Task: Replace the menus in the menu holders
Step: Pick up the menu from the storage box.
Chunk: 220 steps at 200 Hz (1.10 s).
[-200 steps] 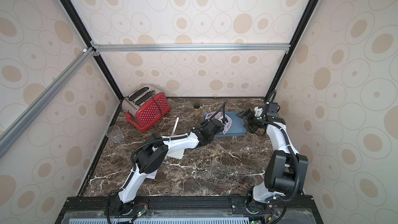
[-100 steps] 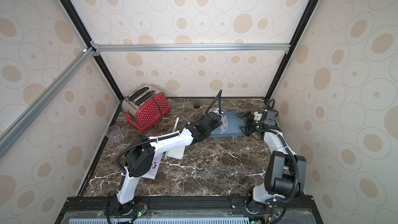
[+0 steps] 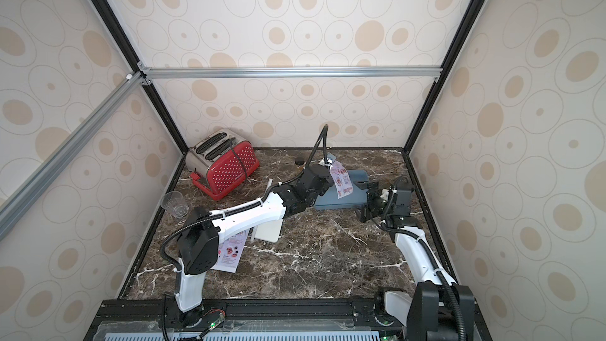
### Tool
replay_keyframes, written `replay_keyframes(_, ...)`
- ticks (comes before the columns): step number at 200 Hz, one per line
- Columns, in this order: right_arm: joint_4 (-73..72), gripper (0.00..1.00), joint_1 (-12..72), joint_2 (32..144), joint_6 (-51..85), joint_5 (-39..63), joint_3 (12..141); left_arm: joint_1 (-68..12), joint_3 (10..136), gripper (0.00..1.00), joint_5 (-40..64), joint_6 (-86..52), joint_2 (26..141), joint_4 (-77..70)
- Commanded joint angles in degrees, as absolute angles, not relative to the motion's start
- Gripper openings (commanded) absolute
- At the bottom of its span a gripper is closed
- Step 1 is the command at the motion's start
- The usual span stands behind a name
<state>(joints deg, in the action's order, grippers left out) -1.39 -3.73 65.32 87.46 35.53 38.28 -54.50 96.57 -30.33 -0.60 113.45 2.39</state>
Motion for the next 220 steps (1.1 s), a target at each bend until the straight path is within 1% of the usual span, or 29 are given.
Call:
replay_keyframes(1,-7.9,1.0,-1.7,63.1,94.5,32.3,38.1,-55.1,97.5,0.0,-30.1,-7.0,110.4,3.3)
replay_keyframes(54,-21.9,1.0,3.9,65.2,103.1,28.9,34.8,-55.1,99.0,0.0,-29.2,-11.1,108.9,4.3)
replay_keyframes(99,-30.8,1.0,6.3,66.8,105.1,25.2,35.7,-55.3,99.2,0.0,-28.5,-12.8,108.1,4.9)
replay_keyframes(122,-31.9,1.0,6.6,67.4,105.2,24.7,36.8,-55.4,98.8,0.0,-28.3,-12.8,107.8,4.9)
replay_keyframes(160,-32.8,0.88,6.8,67.9,105.3,24.6,38.6,-55.4,98.0,0.0,-29.1,-12.7,107.2,4.8)
replay_keyframes(175,-32.8,0.82,6.9,67.3,105.4,24.1,38.7,-55.4,97.8,0.0,-29.8,-12.8,107.0,4.7)
replay_keyframes(220,-31.0,0.71,6.9,64.7,105.1,23.0,39.3,-55.4,97.5,0.0,-30.5,-12.9,106.9,4.8)
